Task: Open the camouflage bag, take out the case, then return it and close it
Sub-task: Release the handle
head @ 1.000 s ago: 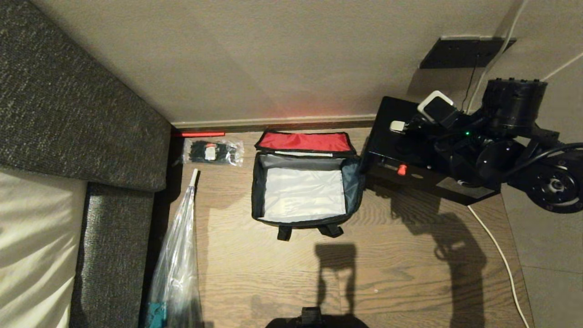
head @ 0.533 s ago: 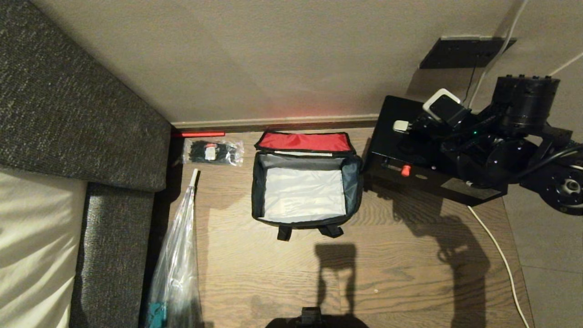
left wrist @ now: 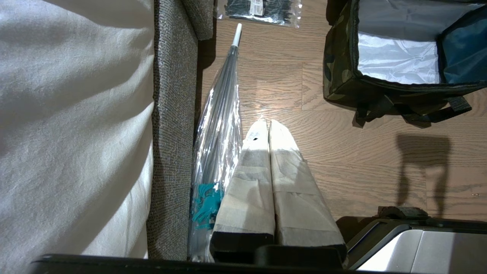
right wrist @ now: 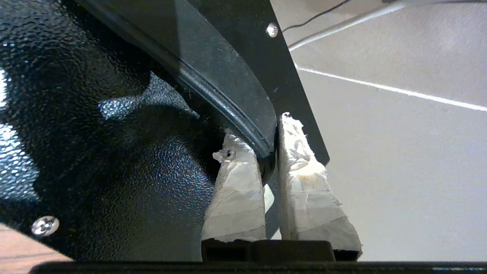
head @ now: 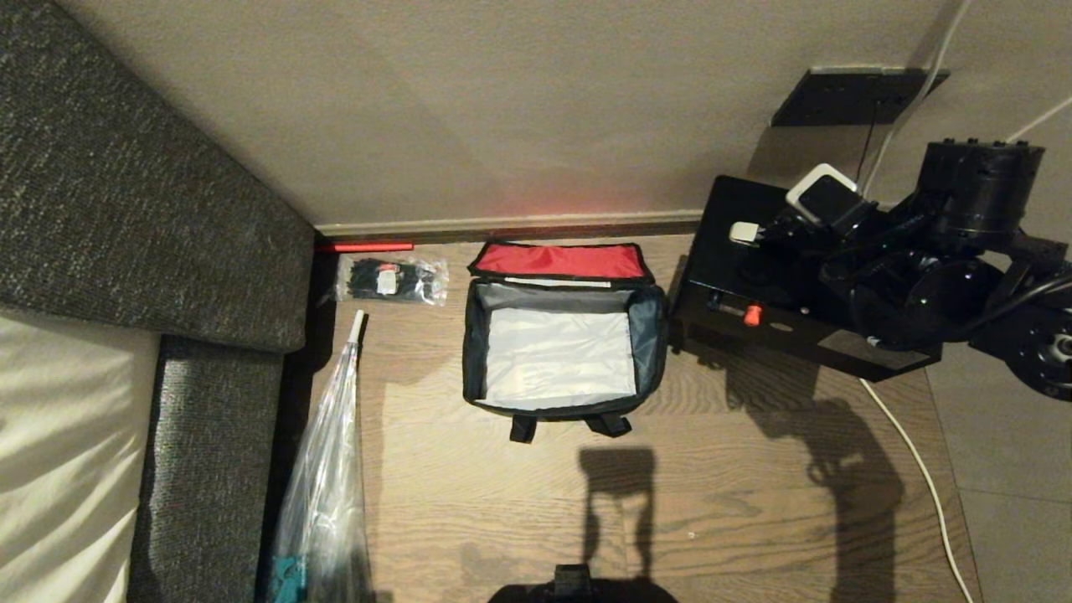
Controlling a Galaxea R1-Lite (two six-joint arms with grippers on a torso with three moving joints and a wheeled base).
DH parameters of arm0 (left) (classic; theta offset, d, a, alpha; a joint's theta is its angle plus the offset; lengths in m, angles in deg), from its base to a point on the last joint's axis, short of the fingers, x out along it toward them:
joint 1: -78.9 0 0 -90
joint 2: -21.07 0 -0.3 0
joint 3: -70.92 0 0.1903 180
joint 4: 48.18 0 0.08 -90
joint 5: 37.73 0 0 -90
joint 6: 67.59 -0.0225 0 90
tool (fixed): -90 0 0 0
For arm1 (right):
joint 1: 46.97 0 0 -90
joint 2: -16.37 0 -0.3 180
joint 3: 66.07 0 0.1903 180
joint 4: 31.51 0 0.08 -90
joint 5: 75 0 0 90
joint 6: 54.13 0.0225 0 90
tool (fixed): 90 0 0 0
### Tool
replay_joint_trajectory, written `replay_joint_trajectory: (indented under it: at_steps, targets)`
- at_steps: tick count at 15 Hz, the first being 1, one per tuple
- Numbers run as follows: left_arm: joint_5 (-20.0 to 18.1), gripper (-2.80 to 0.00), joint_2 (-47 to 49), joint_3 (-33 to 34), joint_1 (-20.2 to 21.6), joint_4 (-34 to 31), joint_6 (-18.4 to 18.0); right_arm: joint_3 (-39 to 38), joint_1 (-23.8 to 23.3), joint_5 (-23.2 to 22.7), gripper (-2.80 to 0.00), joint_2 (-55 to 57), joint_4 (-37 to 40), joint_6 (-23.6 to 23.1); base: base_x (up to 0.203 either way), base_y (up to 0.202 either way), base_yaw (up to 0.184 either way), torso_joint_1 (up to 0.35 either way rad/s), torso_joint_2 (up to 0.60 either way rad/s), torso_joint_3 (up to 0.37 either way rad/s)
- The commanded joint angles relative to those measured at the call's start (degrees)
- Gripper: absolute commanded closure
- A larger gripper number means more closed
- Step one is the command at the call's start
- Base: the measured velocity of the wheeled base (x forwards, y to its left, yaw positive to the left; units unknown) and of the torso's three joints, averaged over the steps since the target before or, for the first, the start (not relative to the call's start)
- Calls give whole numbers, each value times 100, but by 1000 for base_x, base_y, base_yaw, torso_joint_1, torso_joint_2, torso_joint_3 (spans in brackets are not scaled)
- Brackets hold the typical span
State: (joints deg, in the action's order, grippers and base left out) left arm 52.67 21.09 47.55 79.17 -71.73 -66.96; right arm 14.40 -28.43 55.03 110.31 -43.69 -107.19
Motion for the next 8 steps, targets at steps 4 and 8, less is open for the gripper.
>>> replay_joint_trajectory:
  at_steps: [4,8]
  targets:
    - [4,0,-11,18,0,1,0,1,-374,-42,0,351,-100,23,0,0,0,0,0,0]
    - [4,0,-11,18,8,1,3,73,-541,-107,0,719,-108,116,0,0,0,0,0,0]
